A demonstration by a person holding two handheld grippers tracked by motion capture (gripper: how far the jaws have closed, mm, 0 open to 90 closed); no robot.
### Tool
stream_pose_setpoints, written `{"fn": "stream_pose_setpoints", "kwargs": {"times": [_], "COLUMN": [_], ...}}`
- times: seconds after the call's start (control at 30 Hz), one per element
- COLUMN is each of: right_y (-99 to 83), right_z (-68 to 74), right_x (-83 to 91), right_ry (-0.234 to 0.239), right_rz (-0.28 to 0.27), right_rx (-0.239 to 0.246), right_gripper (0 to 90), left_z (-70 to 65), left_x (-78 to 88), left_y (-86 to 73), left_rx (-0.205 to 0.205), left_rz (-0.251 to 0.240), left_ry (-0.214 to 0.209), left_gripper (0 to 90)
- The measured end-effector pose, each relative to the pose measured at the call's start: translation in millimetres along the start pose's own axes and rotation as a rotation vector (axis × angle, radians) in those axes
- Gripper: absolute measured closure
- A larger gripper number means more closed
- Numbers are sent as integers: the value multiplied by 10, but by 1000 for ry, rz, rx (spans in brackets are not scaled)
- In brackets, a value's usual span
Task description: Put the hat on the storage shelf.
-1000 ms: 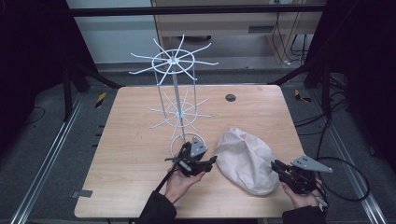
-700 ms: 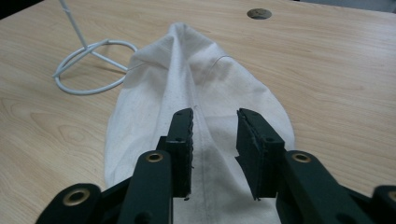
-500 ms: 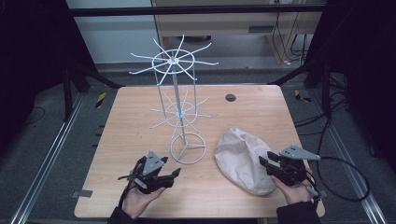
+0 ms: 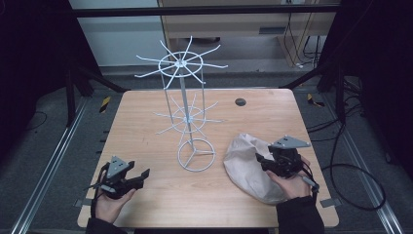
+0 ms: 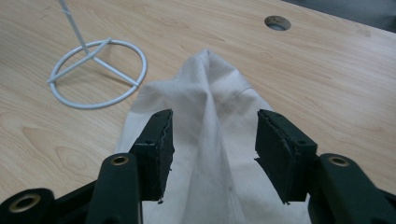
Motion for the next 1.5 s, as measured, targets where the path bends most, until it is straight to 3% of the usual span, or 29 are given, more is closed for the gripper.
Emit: {"fn": "stream_pose_setpoints", "kwargs": {"times": [0.23,0.47,0.6,0.83,1.0,1.17,1.5], "right_y": [75,-90,-168,-230,-240,-191,-28], "right_z": [61,44,23,10,16,22,-82], "right_x": [-138,-282,-366,-425,-427,-357,-79], "right_ry": [-3,7,-11,-27,-15,-17,-13], "right_rz": [52,149,207,266,271,255,118], "right_rx": [50,54,59,59,26,33,-4], "right_gripper": [456,501,582,811,874,879,880], "left_z": [218,318,352,390,399,404,410], "left_x": [18,24,10,-29,-30,-38,-30], "left_y": [-83,-133,-166,-197,-205,-211,-210], "left_rx": [42,66,86,104,115,111,116], "left_rz": [6,15,19,35,35,42,41], "left_ry": [61,86,87,91,91,92,94], "left_gripper": [335,336,337,343,348,350,352]}}
Point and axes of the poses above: each handheld gripper's, and its own axes: x roughly backward along the jaws, y roughly out of its top, z roughly to its left, the point moved 7 cm from there along -x, roughly forward along the jaws, and after that the axes turned 3 degrees about -y, right-handed, at the moved point
